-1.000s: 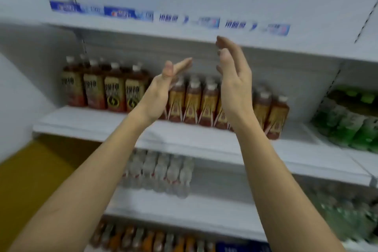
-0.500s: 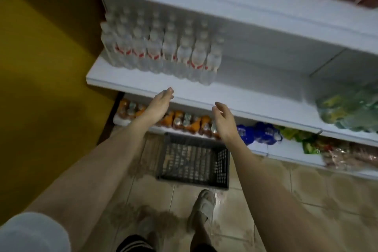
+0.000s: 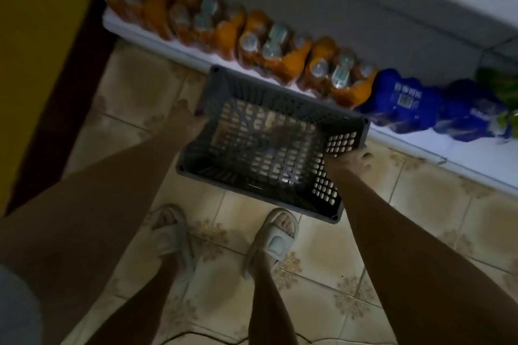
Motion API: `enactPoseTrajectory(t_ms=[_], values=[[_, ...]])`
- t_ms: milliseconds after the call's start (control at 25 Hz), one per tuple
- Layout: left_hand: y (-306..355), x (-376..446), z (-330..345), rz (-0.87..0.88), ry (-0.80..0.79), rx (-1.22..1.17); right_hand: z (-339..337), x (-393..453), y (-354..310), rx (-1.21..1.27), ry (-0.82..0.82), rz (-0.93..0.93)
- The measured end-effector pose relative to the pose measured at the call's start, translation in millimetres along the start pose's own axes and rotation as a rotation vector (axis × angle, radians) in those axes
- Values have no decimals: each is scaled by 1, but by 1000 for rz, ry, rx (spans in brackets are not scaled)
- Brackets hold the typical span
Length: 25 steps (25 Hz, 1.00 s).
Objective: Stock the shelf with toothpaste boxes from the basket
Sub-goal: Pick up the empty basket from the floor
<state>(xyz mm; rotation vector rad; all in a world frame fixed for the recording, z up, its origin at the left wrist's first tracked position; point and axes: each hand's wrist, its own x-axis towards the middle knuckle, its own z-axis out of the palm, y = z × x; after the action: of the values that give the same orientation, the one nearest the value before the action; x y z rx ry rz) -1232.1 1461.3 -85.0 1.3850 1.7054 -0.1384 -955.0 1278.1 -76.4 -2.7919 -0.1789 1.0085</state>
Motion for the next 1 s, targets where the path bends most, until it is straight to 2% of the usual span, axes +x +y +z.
enactPoseTrajectory(t_ms=[80, 160, 280, 440, 560, 720, 880, 1000], values=[[-20, 34, 29, -41, 41, -20, 30, 32, 27, 14, 102, 83], [-33, 57, 55, -61, 73, -33, 51, 63, 49, 68, 101, 189], [-34, 72, 59, -50, 159, 33, 59, 90, 70, 126, 113, 157], [-45, 65, 39, -121, 141, 6, 49, 80, 64, 136, 123, 81], [-70, 40, 6, -227, 220, -87, 42, 49, 34, 69, 77, 4], [-136, -6, -44, -452, 305, -439, 56, 1, -24, -46, -9, -178], [-228, -47, -76, -612, 407, -723, 101, -63, -93, -127, -79, -376], [-299, -78, -83, -736, 491, -898, 157, -112, -136, -66, -200, -477]])
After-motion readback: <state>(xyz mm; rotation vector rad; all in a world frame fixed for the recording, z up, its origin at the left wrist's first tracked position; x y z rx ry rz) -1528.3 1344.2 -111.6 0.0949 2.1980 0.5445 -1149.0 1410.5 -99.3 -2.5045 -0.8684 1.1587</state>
